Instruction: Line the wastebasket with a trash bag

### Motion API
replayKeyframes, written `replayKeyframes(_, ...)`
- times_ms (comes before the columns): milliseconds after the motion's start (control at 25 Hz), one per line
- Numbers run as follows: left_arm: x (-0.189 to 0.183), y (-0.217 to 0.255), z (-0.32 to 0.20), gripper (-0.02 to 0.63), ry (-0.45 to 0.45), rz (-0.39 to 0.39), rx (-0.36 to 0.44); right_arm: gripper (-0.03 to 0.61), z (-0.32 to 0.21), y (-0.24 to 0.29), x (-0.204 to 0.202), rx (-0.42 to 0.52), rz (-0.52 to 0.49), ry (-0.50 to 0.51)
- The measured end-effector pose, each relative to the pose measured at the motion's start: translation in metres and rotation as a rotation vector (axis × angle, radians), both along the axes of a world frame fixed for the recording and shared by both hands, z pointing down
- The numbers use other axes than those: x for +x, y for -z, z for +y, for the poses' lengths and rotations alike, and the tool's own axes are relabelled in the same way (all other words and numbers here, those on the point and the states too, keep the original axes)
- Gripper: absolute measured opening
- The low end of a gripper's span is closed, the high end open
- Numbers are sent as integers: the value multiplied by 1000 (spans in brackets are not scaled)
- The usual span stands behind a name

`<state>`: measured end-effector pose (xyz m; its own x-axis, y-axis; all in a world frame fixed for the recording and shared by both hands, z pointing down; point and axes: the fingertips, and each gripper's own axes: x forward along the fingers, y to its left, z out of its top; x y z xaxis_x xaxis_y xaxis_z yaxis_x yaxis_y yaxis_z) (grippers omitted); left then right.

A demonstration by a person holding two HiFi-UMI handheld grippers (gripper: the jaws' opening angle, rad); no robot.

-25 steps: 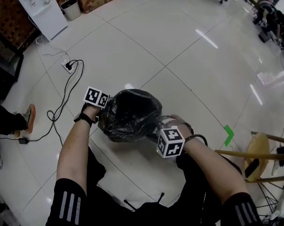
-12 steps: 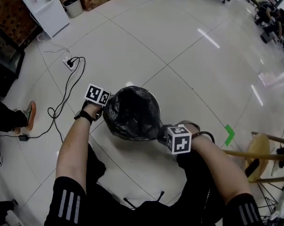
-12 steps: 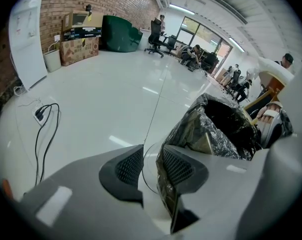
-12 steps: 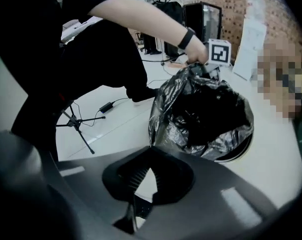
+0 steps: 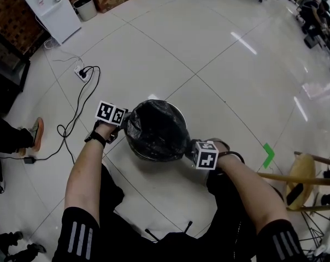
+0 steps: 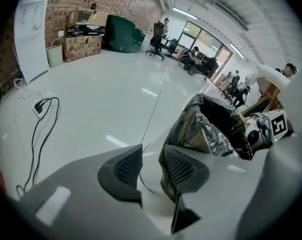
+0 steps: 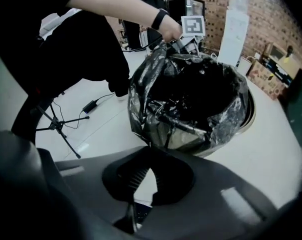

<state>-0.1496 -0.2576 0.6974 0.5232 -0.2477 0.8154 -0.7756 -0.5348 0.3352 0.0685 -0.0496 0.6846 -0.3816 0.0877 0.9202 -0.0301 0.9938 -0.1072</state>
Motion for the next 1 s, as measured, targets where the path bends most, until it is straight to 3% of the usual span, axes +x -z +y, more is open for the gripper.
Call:
replayKeyframes(320,-7,11,1,174,48,82,-11,6,-3,-7,-6,-22,1,-20)
replayKeyframes(520,-40,33,-2,204,97,90,2,9,-2,-7,-3,-22,15,-28)
replayKeyframes(560,-46,38,-3,204,118,94,9,27,-1,-6,-2,-36,20,-32)
replayKeyframes(640,-50,48,0,204,130,104,23,124,3,0,4,-75,28,-32)
replayKeyframes(760,-38,54,13,202,78,92,31,171,3,21,20,-160,7,-84)
replayKeyframes(880,-23,53,23,203,46,81,32,172,-16,63,29,-203,-68,-132)
replayKeyframes(1000,-21,51,27,186,55,60,41,172,-47,104,32,-181,-144,-185)
